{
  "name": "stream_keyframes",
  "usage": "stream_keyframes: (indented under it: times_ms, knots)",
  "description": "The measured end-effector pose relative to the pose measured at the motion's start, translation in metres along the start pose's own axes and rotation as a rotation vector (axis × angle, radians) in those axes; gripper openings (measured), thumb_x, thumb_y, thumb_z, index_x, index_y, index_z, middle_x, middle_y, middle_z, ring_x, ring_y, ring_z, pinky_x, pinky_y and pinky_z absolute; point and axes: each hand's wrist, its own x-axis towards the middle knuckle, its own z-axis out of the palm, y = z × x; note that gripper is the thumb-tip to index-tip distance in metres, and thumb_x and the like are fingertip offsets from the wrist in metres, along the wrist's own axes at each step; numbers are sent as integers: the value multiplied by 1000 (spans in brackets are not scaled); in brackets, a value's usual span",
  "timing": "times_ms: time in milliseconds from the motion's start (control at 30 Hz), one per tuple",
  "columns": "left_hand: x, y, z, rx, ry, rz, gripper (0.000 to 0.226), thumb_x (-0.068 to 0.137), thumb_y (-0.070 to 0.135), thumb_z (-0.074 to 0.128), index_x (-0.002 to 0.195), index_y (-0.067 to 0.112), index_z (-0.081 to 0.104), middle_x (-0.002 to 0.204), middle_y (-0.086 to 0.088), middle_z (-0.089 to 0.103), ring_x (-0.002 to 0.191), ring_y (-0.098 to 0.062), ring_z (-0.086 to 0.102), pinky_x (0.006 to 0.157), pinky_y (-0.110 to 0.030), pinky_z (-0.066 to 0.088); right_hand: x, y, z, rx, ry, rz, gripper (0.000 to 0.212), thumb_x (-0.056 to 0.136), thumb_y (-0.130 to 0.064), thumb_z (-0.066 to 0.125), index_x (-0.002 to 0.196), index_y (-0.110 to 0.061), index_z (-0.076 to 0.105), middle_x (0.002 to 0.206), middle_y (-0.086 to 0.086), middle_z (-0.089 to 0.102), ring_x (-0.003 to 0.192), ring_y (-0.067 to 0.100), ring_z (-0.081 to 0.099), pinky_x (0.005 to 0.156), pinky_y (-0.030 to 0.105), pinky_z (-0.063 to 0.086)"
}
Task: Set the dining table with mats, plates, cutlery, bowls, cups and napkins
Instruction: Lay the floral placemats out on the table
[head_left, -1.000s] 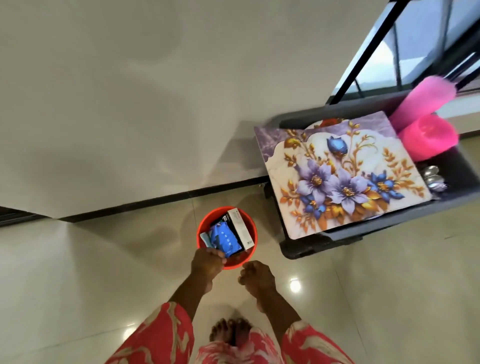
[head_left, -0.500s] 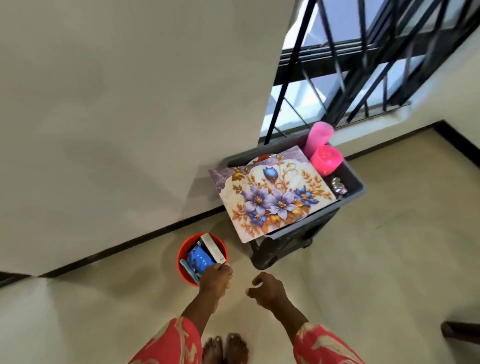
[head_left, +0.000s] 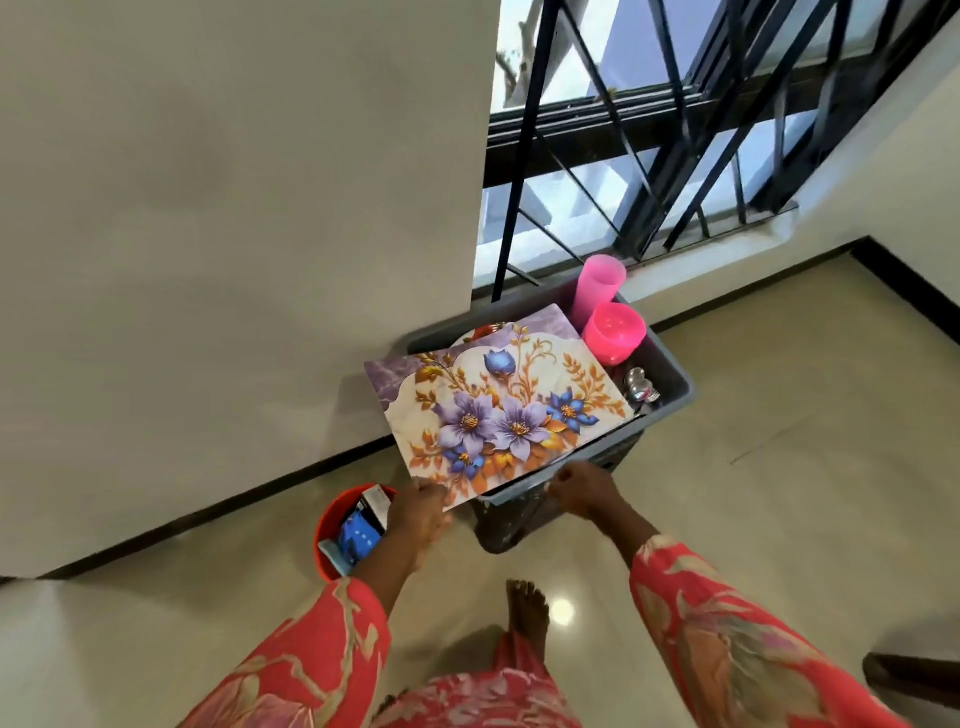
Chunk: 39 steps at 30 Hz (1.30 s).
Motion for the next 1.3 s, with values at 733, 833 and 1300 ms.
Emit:
stream_keyframes:
  times_ms: [733,833,1300]
  knots:
    - [133,50,62,326,702,-250,52,86,23,58,130,6,38,139,-21,30,129,-41,31,107,-42,28,253,41,-84,-137,9,-91,57,80,-16,71,126,10,49,128,29,52,122,40,47,102,40,34]
    - [140,42,55,254,771,-298,67,79,27,67,132,9,30,141,-19,24,131,-41,25,109,-48,26,270,42,-79,-82,23,19,80,80,-26,71,140,4,28,145,25,28,134,37,29,110,37,26]
    - [142,37,48,175,690,-198,46,89,24,60,126,2,44,126,-22,55,117,-40,50,94,-41,41,282,40,-69,40,207,128,62,83,-12,62,132,5,27,136,31,34,123,48,38,102,48,38]
